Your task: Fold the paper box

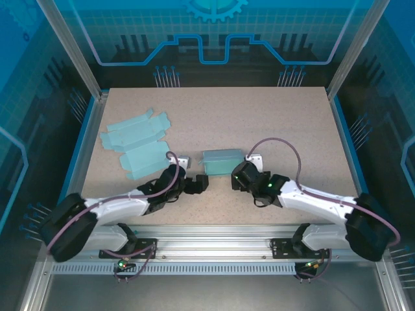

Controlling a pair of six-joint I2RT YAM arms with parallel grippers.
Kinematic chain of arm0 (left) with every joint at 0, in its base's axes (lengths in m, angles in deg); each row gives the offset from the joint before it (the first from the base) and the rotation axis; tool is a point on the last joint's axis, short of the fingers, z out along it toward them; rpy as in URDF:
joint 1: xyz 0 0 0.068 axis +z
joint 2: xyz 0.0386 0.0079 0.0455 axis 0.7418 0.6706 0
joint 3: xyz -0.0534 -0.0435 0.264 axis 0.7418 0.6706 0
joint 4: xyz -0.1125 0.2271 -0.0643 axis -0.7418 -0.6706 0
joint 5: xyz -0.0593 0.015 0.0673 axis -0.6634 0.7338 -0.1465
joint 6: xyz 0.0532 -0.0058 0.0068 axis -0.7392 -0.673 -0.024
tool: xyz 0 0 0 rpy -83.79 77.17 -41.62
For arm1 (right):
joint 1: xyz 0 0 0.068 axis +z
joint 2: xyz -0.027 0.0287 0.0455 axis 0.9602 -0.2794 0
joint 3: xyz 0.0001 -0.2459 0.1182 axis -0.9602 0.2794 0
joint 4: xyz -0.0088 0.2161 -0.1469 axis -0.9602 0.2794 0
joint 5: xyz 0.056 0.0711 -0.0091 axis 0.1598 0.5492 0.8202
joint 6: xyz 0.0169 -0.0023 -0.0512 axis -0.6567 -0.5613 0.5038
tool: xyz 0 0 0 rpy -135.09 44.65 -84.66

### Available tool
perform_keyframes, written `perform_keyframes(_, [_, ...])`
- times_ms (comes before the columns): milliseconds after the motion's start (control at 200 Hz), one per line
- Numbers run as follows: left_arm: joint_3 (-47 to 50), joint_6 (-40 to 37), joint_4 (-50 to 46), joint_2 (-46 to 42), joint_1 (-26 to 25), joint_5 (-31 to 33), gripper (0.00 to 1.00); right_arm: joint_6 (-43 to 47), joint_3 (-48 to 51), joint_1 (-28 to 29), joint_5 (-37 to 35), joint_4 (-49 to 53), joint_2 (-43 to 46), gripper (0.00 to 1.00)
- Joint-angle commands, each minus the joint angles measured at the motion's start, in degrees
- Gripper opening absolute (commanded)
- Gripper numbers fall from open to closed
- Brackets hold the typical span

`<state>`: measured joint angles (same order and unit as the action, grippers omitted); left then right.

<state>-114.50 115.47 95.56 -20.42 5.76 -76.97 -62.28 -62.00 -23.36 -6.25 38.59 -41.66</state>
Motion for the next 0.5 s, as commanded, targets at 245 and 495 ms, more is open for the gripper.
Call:
perform_keyframes(245, [-7.10, -6.05, -16.24, -21.81, -0.05, 6.50, 0.99, 4.08, -3.13, -0.49, 0.46, 11.98, 20.80, 1.00])
perform_keyframes(495, [-21.36, -8.66, -18.49, -6.79, 6.99, 4.92, 0.99, 11.04, -15.47, -11.28, 5.89, 15.33, 10.78, 1.00])
